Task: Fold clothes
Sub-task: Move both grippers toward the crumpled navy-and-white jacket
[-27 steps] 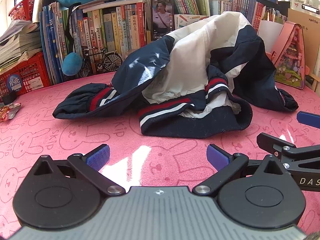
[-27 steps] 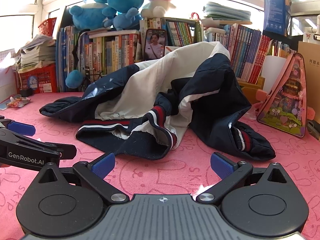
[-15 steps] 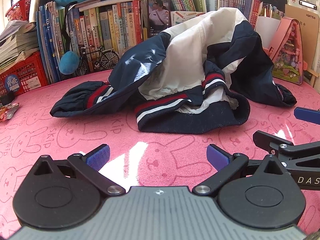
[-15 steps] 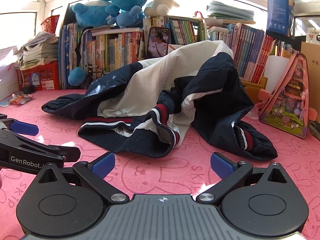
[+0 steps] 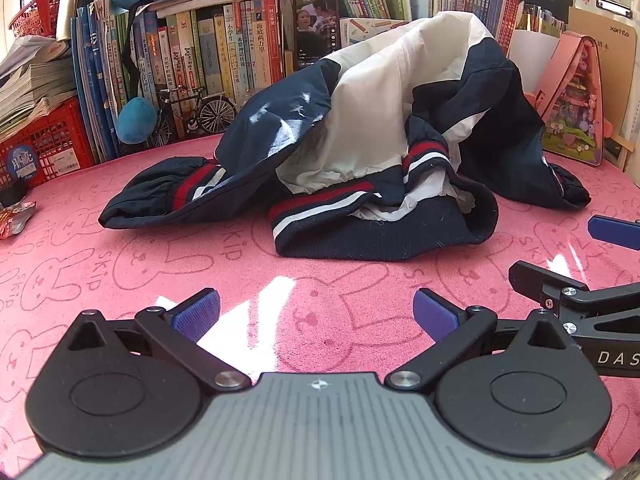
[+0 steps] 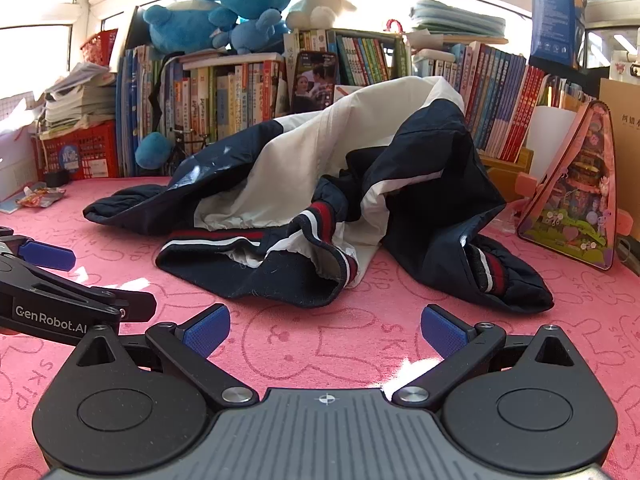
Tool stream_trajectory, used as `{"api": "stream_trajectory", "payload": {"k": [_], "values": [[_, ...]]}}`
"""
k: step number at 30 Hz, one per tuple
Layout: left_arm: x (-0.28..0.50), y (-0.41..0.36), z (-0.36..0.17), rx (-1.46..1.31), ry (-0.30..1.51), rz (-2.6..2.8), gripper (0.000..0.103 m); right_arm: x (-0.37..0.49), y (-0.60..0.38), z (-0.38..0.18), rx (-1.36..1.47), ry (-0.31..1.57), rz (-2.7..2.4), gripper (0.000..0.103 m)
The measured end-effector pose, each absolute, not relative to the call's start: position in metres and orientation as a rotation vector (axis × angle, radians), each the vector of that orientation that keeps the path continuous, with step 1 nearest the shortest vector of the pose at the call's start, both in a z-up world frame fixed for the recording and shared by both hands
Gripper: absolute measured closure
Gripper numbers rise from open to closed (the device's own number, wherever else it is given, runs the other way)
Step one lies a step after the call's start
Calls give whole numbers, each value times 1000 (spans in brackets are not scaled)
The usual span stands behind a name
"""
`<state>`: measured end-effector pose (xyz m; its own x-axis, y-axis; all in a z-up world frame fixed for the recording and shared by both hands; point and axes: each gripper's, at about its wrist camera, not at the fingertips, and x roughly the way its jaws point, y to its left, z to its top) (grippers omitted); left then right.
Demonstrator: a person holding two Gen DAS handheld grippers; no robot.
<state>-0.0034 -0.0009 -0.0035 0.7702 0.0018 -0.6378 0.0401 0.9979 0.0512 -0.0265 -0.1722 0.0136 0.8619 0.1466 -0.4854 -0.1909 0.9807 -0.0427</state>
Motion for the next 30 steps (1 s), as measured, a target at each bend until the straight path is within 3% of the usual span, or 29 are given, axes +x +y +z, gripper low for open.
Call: {"api": "stream_trajectory", "payload": {"k": [22,30], "values": [[-4,-3,-8,67,706,-30,0,-23,-176,13,-83,511,183,0],[14,-1,-2,49,670,-5,0,5,-178,27,-101,417,172,0]]}}
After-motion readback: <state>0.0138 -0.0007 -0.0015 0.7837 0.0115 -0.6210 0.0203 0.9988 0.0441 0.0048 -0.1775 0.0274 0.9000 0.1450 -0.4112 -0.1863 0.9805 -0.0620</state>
